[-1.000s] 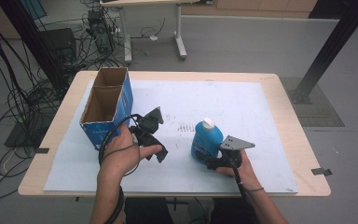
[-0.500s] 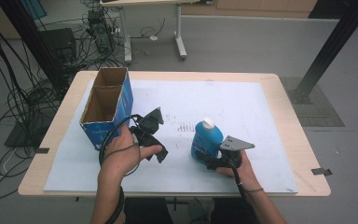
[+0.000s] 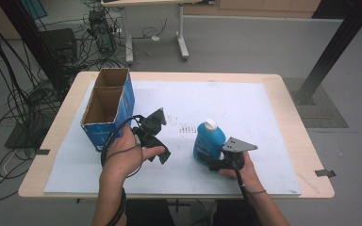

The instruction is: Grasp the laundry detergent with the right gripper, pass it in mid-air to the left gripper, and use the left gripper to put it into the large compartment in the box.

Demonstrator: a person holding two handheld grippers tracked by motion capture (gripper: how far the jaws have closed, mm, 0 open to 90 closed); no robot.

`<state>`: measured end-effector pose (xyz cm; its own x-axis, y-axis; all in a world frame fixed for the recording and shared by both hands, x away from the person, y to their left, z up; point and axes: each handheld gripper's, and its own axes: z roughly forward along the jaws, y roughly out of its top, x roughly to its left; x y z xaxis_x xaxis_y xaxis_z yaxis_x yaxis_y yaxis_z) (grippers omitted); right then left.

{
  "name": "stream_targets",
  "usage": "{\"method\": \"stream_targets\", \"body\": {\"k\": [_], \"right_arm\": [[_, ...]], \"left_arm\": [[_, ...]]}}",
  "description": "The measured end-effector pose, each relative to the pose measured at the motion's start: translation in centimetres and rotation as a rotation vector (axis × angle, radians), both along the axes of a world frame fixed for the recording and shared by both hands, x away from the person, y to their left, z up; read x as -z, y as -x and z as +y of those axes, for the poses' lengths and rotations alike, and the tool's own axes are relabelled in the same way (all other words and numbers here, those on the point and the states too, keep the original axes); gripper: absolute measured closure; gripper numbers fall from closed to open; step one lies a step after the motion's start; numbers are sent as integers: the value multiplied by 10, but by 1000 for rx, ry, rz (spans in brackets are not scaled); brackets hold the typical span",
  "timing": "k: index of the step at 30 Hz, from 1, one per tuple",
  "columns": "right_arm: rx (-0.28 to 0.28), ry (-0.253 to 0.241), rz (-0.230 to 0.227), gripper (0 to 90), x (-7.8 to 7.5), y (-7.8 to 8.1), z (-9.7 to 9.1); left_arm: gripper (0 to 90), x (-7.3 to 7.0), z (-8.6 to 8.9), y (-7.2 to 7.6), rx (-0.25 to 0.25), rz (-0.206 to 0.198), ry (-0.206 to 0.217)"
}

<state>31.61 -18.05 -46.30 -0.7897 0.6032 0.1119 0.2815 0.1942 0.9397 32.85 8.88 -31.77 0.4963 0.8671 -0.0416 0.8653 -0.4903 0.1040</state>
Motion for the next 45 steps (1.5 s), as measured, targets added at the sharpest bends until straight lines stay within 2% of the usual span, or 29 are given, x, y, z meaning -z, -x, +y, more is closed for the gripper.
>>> {"method": "stream_targets", "body": {"k": [26,45], "right_arm": [[-10,13,-8,383,-1,-1,0],[-37,19,-21,394,-9,-8,0]], "left_arm": [[82,-1,3,1,2,-6,11],[82,-30,1,-1,89,-47,-14]]}}
